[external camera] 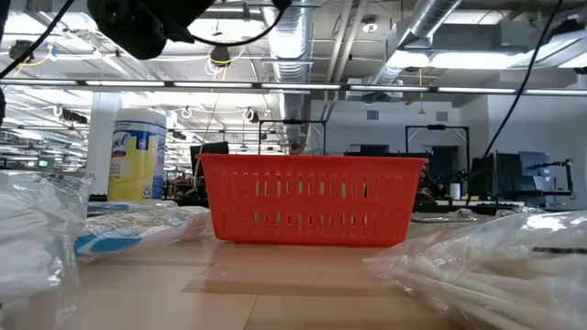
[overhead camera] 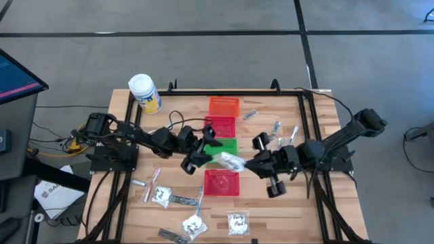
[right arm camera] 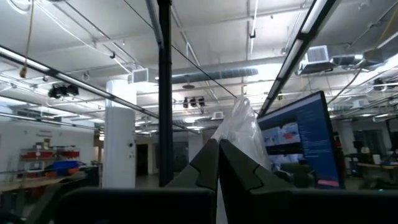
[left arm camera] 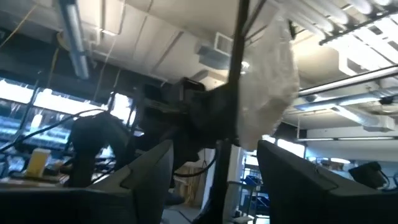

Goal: Pick & Place Travel size toiletries
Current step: Put the transparent cotton pack into the orange basket

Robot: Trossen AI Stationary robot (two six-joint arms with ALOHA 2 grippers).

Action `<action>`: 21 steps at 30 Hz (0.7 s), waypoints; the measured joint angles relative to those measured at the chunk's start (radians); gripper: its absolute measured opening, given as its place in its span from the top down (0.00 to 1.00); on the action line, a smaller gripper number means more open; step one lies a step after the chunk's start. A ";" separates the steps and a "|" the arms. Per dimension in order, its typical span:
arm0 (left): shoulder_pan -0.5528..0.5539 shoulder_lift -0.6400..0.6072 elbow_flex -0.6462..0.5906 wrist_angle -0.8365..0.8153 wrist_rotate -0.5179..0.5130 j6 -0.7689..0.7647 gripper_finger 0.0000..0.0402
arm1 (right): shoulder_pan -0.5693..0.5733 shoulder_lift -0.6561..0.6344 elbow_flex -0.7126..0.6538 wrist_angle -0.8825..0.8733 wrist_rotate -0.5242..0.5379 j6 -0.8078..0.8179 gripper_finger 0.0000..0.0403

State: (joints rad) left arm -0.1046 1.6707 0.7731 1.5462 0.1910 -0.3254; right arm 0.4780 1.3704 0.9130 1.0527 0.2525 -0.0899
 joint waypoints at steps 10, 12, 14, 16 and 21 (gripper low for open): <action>-0.054 -0.002 0.030 0.025 -0.001 0.055 0.43 | -0.032 0.027 0.083 -0.089 -0.012 -0.006 1.00; -0.060 -0.002 0.031 0.025 -0.002 0.065 0.42 | -0.047 0.035 0.085 -0.090 -0.021 0.027 1.00; -0.061 -0.002 0.031 0.025 -0.002 0.078 0.42 | -0.064 0.051 0.086 -0.095 -0.024 0.046 1.00; -0.065 -0.002 0.031 0.025 -0.002 0.086 0.43 | -0.063 0.056 0.082 -0.111 -0.027 0.046 1.00; -0.065 -0.002 0.031 0.025 -0.002 0.094 0.43 | -0.067 0.073 0.084 -0.093 -0.031 0.046 1.00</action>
State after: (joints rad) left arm -0.1696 1.6691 0.8040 1.5708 0.1886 -0.2314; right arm 0.4114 1.4435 0.9971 0.9599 0.2218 -0.0437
